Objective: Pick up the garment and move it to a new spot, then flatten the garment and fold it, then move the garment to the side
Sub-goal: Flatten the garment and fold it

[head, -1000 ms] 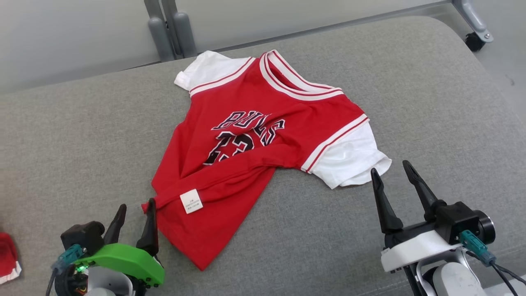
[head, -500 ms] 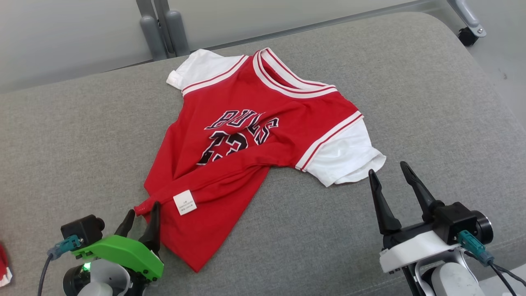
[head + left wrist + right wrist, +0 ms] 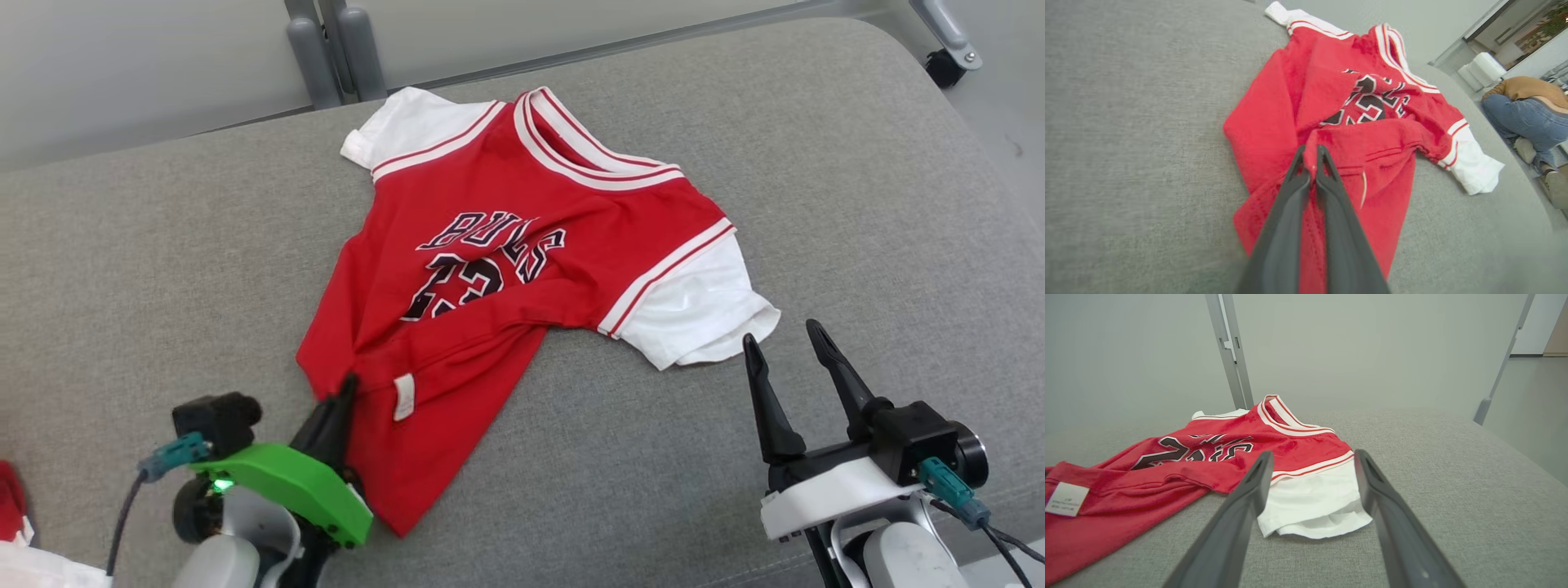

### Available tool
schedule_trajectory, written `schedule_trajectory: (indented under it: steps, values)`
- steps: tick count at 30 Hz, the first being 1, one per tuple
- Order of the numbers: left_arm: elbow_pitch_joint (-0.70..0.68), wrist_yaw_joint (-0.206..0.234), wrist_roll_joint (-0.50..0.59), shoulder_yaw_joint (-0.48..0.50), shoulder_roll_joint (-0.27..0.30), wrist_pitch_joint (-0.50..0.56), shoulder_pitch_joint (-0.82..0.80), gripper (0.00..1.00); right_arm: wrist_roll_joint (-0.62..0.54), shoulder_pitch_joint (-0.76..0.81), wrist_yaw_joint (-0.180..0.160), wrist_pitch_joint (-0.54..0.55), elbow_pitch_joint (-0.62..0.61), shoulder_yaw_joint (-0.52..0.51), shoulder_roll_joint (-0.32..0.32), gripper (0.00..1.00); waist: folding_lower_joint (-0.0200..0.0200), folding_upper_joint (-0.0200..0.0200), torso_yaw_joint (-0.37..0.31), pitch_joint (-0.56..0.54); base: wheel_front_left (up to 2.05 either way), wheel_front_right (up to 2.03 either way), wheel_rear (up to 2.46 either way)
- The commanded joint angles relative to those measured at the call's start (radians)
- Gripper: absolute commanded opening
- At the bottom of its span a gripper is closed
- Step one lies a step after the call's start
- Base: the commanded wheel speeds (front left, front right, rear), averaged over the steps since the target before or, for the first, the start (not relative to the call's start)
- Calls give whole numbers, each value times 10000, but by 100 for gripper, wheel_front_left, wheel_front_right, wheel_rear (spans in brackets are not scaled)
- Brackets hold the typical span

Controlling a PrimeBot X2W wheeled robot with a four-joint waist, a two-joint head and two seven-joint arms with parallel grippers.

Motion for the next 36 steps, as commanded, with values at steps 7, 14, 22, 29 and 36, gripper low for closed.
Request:
schedule_trajectory:
  steps: [7,14,22,29,36]
  values:
    - [-3338,-548,-1016,-1511,127,1926,2270,0,-46,190,-14,-30,14,-19,36,100,0,-1,626,-346,0,0,0]
    - [-4204,-266,-1257,-1648,318,2159,3146,100,-31,119,-14,-30,67,84,43,100,0,-1,859,-353,0,0,0]
    - [-3295,1037,-766,-155,234,1162,2241,100,17,-41,-14,-30,103,217,12,100,0,-1,619,-232,0,0,0]
    - [-835,913,-811,-610,-121,1856,1096,100,88,-146,-14,-30,122,315,59,100,0,-1,180,-37,0,0,0]
    - [1431,437,-890,-1100,-706,2073,393,0,60,-186,-14,-30,102,248,75,100,0,-1,-199,91,0,0,0]
